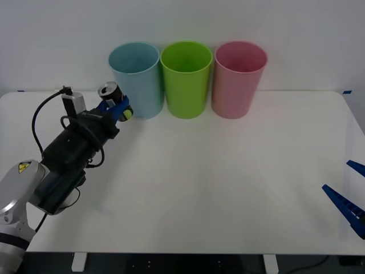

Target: Grasp the object on the table and drop it into the matching bin: aluminum can to the light blue bin, PET bottle to the pink bin.

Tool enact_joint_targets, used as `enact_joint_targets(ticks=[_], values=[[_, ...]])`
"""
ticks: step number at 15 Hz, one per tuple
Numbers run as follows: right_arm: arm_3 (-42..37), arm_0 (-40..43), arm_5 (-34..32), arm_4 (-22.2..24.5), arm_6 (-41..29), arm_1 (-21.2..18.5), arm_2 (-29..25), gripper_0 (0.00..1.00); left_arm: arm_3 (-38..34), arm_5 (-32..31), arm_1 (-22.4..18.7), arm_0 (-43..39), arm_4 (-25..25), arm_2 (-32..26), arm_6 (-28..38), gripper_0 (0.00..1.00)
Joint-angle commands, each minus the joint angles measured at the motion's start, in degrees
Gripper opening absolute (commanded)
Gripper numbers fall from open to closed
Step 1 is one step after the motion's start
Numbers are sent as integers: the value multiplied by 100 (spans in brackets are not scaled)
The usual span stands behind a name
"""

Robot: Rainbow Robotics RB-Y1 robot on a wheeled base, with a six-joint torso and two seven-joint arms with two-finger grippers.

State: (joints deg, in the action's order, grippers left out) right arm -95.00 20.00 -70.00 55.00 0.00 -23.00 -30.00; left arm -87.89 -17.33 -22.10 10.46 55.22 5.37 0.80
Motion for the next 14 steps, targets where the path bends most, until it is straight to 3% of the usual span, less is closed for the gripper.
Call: enact_joint_targets(ticks=[1,5,9,14], values=[[0,0,0,0,0,0,0,100,-343,2,-22,17,15,-159,17,0],[0,0,0,0,0,0,0,100,-404,55,-31,237,-11,-291,60,0],[0,0,0,0,0,0,0,100,-325,643,-31,738,15,-221,280,0],[0,0,0,0,0,0,0,100,369,828,-49,1441,130,-212,324,0]])
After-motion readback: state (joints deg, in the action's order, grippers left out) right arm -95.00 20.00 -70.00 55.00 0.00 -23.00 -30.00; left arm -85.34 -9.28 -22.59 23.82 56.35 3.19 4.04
